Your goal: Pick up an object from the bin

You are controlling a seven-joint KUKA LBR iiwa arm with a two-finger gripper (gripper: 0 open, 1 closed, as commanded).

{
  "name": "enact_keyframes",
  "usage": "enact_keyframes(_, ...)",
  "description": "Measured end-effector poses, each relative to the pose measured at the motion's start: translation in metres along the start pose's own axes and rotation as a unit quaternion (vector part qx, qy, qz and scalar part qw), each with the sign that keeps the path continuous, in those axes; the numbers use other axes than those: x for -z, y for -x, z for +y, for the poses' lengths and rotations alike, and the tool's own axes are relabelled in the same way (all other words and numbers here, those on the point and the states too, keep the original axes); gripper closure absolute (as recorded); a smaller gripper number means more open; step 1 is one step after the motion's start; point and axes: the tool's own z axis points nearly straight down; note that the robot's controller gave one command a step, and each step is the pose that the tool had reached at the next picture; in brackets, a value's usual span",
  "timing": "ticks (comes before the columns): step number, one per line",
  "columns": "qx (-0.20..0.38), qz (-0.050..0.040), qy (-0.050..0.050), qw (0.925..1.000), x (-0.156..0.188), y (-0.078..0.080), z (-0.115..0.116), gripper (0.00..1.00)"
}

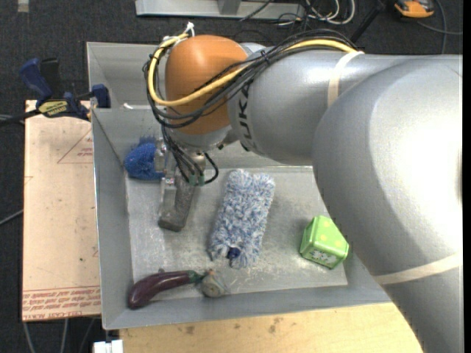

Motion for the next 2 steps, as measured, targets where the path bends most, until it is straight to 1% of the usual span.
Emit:
enact_keyframes(1,0.142,-0.0024,0.001,0.9899,-0.039,-0.017,-0.027,0.0)
enact_keyframes(2,0.237,0.0033,0.0,0.9716,-0.047,-0.032,-0.048,0.0)
